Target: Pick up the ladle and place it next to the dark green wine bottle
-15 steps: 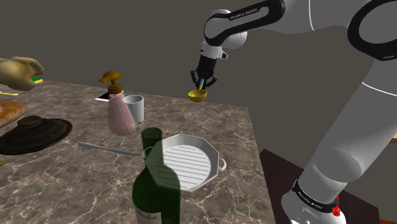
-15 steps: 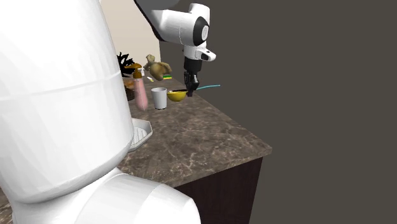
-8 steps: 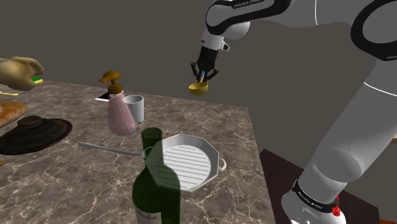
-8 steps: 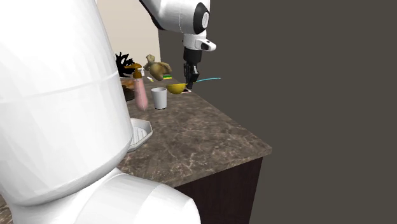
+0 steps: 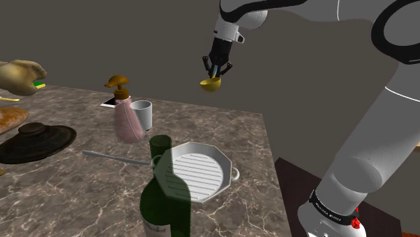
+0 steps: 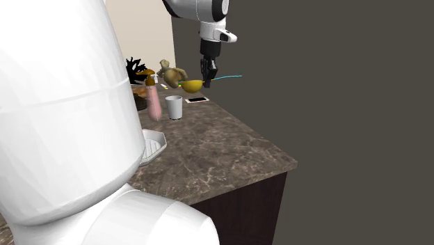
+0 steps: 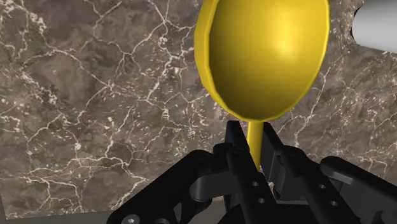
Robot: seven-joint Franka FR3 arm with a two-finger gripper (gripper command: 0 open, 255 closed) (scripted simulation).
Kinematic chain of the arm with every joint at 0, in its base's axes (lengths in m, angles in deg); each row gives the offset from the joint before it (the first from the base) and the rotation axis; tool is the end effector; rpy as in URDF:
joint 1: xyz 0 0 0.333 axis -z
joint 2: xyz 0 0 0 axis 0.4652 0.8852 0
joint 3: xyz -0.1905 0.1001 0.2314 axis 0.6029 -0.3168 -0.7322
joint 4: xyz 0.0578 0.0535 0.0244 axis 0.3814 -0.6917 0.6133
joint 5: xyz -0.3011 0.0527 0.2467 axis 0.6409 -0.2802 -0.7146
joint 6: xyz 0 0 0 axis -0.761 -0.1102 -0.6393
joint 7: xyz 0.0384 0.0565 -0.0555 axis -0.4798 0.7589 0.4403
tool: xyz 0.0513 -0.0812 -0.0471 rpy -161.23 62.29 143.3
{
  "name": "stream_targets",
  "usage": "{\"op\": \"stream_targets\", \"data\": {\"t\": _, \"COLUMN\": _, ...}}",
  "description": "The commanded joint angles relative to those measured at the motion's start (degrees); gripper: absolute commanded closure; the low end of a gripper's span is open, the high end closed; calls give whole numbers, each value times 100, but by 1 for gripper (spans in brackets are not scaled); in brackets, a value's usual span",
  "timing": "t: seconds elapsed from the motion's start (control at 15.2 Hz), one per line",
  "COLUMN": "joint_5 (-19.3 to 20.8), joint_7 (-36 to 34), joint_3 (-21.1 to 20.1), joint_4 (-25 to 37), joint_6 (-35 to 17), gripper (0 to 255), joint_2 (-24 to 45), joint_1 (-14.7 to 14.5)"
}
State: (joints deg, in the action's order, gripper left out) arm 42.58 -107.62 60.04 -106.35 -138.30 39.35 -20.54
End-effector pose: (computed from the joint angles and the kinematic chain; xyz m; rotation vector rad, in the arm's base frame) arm 0.5529 -0.0137 0.5736 -2.5831 1.4252 -0.0198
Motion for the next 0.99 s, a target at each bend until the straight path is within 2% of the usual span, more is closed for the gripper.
{"op": "stream_targets", "data": {"t": 0.0, "joint_5": 9, "joint_7": -21, "joint_3": 5, "joint_4": 191, "joint_6": 168, "gripper": 255, "joint_2": 23, "joint_1": 5}}
{"op": "stream_targets", "data": {"t": 0.92, "joint_5": 50, "joint_7": -195, "joint_3": 17, "joint_4": 1563, "joint_6": 1289, "gripper": 255, "joint_2": 263, "joint_1": 15}}
